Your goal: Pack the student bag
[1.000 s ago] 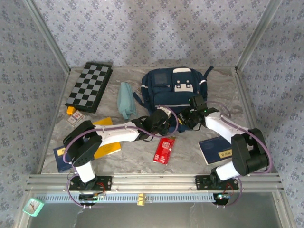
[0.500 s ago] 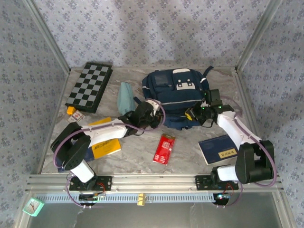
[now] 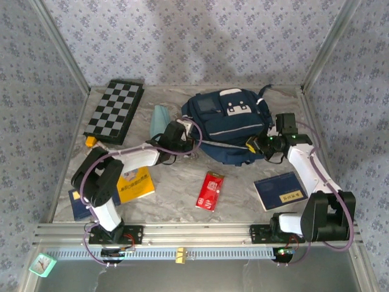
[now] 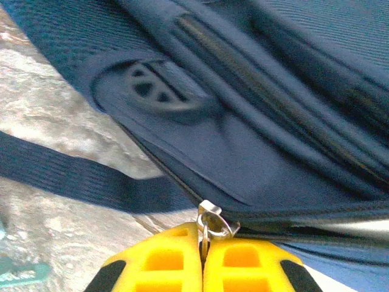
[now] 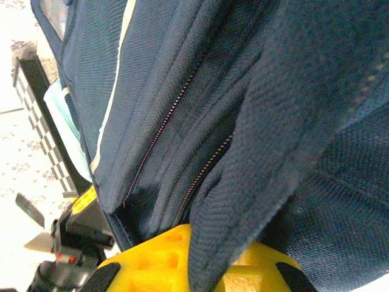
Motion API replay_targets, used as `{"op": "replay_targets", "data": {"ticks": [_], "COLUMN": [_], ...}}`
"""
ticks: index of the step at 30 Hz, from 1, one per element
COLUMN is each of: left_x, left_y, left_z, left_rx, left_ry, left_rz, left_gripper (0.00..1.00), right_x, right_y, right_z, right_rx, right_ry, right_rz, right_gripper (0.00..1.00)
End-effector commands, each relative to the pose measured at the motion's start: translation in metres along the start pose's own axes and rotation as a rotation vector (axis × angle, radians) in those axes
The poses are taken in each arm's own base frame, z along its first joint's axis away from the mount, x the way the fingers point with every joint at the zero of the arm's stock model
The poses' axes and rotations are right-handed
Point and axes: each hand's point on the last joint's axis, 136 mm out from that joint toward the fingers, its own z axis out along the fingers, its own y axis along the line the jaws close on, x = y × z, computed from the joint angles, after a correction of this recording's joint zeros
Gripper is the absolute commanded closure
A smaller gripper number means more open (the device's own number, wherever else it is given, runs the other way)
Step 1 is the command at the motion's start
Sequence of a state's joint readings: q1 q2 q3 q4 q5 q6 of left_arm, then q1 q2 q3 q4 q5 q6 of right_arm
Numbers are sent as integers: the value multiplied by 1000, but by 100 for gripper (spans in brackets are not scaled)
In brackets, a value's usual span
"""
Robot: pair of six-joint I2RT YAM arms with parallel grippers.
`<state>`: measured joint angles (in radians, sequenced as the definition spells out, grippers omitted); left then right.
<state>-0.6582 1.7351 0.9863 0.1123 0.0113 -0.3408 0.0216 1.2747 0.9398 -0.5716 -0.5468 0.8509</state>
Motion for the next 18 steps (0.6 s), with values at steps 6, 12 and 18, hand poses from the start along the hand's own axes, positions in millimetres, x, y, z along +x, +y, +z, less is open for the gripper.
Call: {"op": "replay_targets", "data": {"ticks": [6,12,18], "left_x": [-37,-59,-67], "left_y": [70,74,69], "left_z": [20,40,42], "left_rx": [-220,-198,-172], "left_ry": [-50,-46,-49], "left_rz": [-108,-155,-170], "left_gripper": [100,100,100], "right_x": [-3,-12,-18], "right_y": [10,16,27], "right_z": [-21,-16,12], "right_rx": [-29,-56,-46], "right_ry": [-23,-70,-115], "right_rz": [-86,-60,-86], "right_gripper": [100,100,100]}}
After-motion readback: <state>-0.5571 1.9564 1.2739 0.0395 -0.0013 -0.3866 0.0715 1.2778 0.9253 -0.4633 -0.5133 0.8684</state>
